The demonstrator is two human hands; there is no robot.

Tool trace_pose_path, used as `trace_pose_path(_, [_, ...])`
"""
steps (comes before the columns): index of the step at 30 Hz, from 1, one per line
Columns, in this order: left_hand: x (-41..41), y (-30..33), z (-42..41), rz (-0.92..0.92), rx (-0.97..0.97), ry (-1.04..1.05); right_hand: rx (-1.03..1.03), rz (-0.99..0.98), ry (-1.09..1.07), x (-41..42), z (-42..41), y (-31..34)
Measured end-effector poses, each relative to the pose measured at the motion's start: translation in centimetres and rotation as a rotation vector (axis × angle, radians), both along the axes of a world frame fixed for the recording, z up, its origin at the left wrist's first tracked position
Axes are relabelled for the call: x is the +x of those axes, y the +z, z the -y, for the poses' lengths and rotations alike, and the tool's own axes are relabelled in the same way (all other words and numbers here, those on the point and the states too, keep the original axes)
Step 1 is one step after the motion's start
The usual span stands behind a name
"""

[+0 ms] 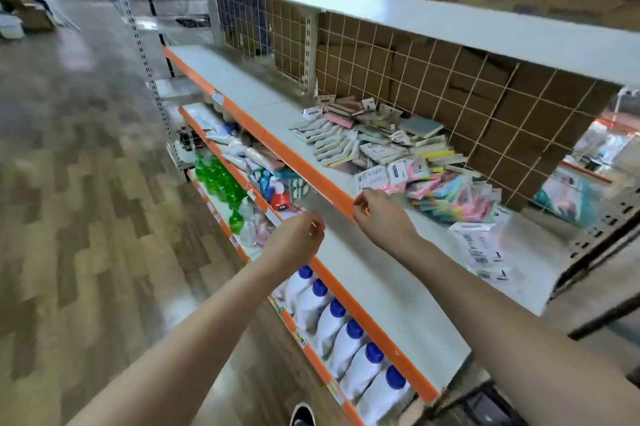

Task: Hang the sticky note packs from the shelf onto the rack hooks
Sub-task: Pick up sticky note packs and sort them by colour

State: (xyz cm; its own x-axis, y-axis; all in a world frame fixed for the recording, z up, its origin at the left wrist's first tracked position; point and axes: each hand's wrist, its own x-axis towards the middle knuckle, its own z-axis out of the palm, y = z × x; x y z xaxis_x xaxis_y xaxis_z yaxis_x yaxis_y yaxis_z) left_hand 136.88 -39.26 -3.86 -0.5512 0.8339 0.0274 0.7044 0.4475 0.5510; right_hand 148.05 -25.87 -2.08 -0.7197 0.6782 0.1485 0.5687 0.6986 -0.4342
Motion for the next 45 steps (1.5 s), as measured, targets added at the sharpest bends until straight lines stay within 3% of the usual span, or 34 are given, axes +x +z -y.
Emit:
trace_pose_path(8, [-8.6,0.0,-7.6,-0.113,-0.085,-0.029,0.049,0.218,-0.11,-8.2,-7.9,-2.0])
trace_pose_path(15, [-10.3,-1.0,-13.9,-0.076,-0.062,-0.071,0.271,0.344,-0.197,-8.7,-9.5,-5.3])
trace_pose_path(24, [-13.3,-2.2,-20.4,-0.266,-0.119,-0.214,0.338,0.45,-0.314,-9.9,-10.2,-5.9])
trace_pose_path(27, [-14.8,-3.3,-21.1,-0.343,-0.049,-0.262,0.344,0.501,-0.408,-11.1,-9.3,-5.5])
trace_pose_path(31, [-16.8,-5.0,-21.1,-0.396,0.033,-0.299,0.32,0.405,-0.542,-11.7,-8.3,-5.4])
trace_pose_path(37, [-17.7,-6.2,-20.9,-0.323,0.233,-0.36,0.221,0.523,-0.674,-12.4,-7.7,-6.2])
trace_pose_path(45, [-19.4,-4.7,-21.8,-0.519,0.372,-0.495,0.243,0.446,-0.829,-13.3,-6.7,-5.5])
